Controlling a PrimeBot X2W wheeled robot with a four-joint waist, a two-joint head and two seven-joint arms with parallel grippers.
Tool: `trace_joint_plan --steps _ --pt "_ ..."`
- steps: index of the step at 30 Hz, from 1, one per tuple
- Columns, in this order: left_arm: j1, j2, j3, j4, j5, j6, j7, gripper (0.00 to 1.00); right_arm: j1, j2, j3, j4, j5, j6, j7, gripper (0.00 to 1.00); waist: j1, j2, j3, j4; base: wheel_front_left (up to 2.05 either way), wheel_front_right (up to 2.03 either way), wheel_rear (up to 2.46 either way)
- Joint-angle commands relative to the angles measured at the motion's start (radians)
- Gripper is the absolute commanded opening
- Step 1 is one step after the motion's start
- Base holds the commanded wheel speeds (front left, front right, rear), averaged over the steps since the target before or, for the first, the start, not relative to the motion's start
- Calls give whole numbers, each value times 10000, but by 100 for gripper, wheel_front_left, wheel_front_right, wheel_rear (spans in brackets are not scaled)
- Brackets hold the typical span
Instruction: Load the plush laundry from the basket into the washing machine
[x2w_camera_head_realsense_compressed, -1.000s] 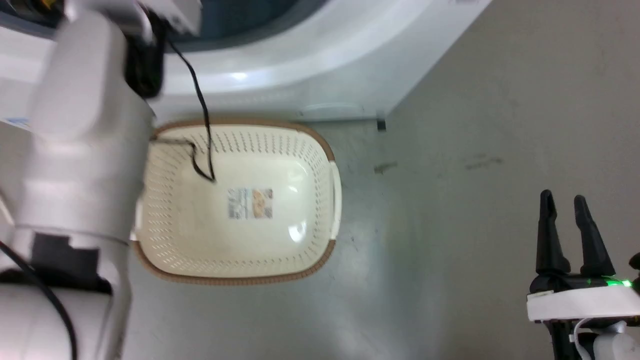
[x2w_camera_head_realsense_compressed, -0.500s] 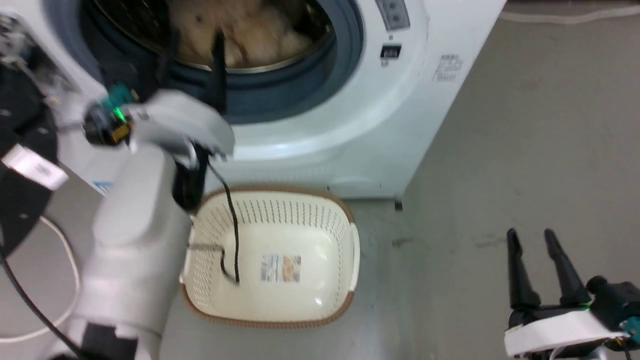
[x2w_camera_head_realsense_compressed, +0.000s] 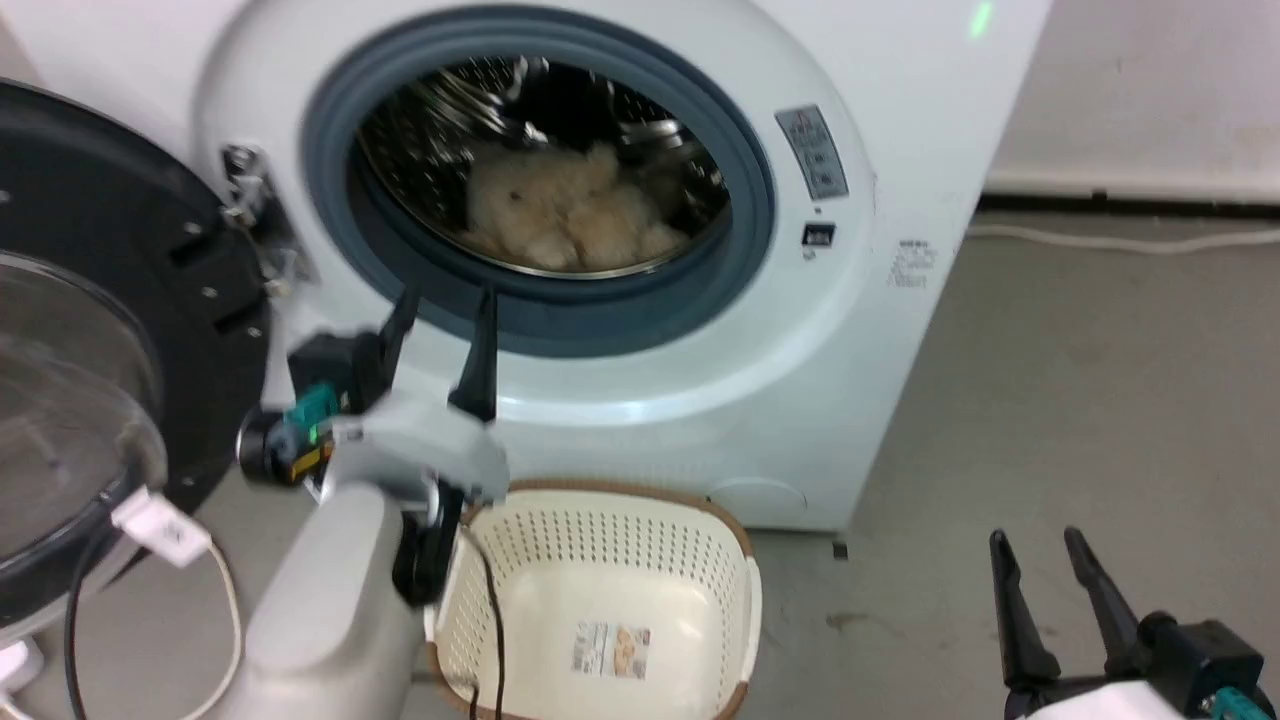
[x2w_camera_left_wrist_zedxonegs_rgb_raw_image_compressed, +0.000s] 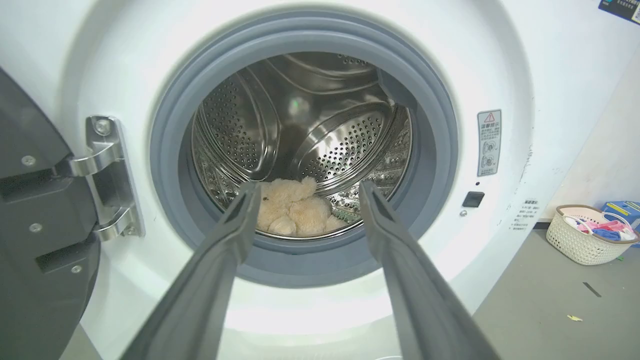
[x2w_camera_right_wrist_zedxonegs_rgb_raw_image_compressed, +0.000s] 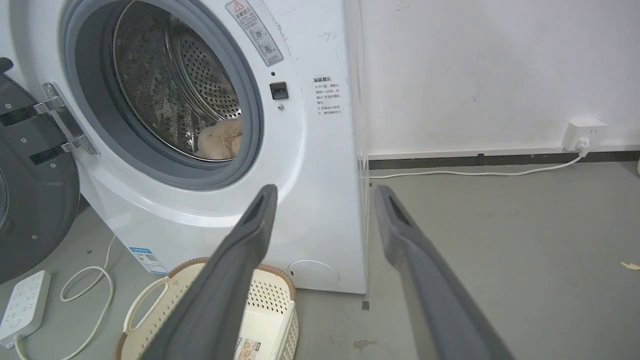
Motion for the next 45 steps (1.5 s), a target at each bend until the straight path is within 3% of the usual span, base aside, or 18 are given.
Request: trace_joint_plan --steps 1,14,23,30,45 --pt "574 38 16 -211 44 149 -49 100 229 -4 12 74 -77 -7 -42 100 2 0 -428 235 0 0 0" --pt "3048 420 -75 -1958 -149 433 287 100 502 -4 142 138 -33 -7 -42 100 2 0 -856 288 0 0 0" --pt "4993 694 106 -3253 -304 1085 519 100 696 -4 144 200 -12 -7 -42 100 2 0 -1040 191 0 0 0" --pt "5472 968 42 -3833 90 1438 380 100 822 -4 224 472 -123 -7 -42 100 2 0 -1075 232 0 0 0" --pt "5533 948 15 -4060 14 1509 198 100 703 -4 245 668 -92 -7 -42 100 2 0 -1074 189 0 0 0"
